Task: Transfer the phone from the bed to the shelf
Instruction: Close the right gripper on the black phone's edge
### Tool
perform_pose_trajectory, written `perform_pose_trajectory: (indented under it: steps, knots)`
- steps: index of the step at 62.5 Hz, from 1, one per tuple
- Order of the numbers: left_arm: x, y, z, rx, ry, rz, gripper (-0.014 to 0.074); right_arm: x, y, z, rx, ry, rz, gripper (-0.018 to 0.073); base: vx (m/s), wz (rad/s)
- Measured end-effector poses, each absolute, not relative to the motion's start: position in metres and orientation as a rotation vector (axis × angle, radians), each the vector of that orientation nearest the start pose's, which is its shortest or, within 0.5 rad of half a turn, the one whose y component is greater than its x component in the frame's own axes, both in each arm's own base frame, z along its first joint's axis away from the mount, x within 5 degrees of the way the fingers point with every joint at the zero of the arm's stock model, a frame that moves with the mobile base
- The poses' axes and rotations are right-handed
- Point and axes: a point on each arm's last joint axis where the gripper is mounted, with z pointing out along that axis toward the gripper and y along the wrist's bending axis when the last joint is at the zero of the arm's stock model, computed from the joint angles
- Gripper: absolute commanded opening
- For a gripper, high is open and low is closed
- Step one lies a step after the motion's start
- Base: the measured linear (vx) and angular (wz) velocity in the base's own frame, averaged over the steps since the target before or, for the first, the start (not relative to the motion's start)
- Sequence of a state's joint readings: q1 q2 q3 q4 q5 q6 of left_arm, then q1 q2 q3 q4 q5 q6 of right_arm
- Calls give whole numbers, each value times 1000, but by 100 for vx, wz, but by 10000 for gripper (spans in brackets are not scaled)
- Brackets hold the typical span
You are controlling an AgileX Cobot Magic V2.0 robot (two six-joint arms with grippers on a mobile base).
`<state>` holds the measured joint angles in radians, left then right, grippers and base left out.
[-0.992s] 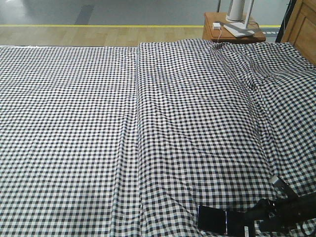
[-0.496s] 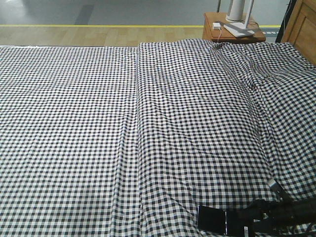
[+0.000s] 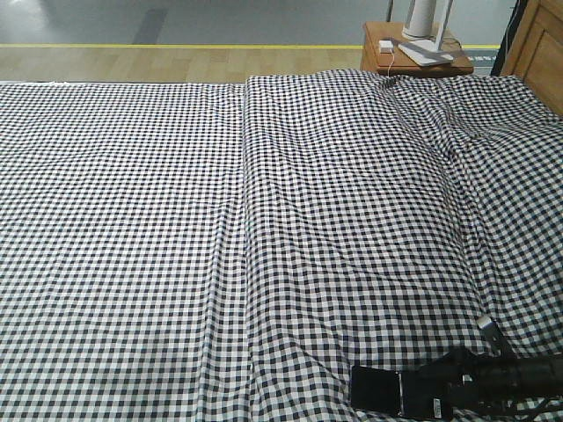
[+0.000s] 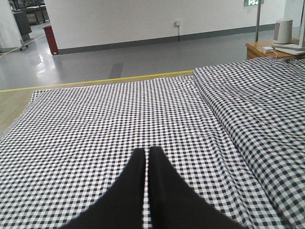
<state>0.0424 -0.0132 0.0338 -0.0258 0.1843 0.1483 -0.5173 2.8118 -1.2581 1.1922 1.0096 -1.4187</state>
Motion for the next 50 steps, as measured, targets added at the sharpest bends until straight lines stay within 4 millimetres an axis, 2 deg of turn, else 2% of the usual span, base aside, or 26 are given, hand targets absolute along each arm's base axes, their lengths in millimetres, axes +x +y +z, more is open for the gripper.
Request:
perform_pose_trajectory:
  steps: [17,26,35,50]
  knots:
    - [56,2,186,72,1688,120,1,308,-62,-120,184,2725,1441,590,0,0]
    - [56,2,186,72,1688,120,1,309,-56,-120,155,2727,1446,556,0,0]
    - [56,2,186,72,1688,120,1,309,-55,-118,153,2710,1479,445,0,0]
    - [56,2,186,72,1688,120,1,308,-53,-114,140,2666,1560,113,0,0]
